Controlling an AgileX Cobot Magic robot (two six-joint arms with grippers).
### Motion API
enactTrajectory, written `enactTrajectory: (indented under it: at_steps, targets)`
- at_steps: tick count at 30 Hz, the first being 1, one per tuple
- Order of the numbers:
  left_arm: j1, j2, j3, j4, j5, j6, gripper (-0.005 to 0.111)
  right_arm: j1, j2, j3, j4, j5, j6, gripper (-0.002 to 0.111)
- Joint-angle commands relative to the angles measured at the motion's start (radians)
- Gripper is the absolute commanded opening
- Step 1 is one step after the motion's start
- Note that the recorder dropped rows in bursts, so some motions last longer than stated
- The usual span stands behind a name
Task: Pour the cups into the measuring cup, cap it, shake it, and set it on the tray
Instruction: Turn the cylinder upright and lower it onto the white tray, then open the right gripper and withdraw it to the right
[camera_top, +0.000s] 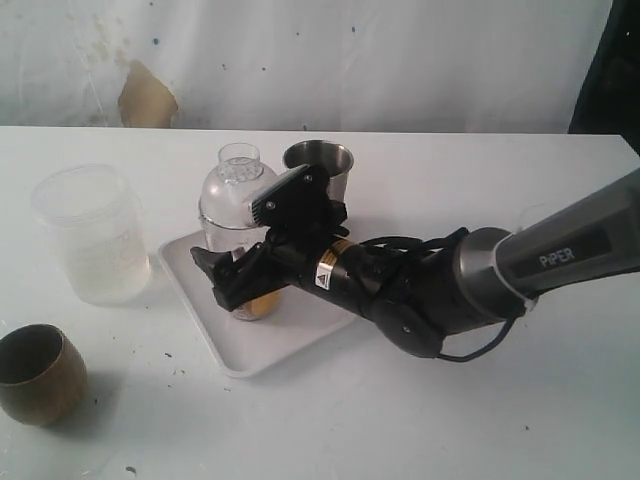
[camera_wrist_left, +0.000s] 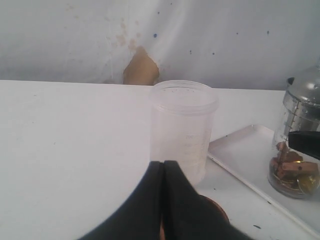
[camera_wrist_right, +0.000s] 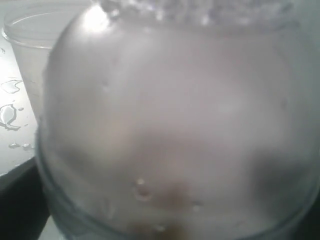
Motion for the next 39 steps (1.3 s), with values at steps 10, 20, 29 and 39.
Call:
enactTrajectory:
  at_steps: [10,20,29,39]
  targets:
    - [-0.003,-0.005,0.005,0.000,0.002,-0.001,0.000,-0.001,-0.174,0.001,-0.021,0.274,0.034,0.101]
    - [-0.003,-0.005,0.005,0.000,0.002,-0.001,0.000,0.044,-0.266,0.001,-0.030,0.480,0.039,0.101]
    - [-0.003,-0.005,0.005,0.000,0.002,-0.001,0.000,0.046,-0.332,0.001,-0.030,0.762,0.077,0.096]
    - [-0.003,-0.005,0.005,0.000,0.002,-0.001,0.000,-0.004,-0.367,0.001,-0.035,1.066,0.077,0.017]
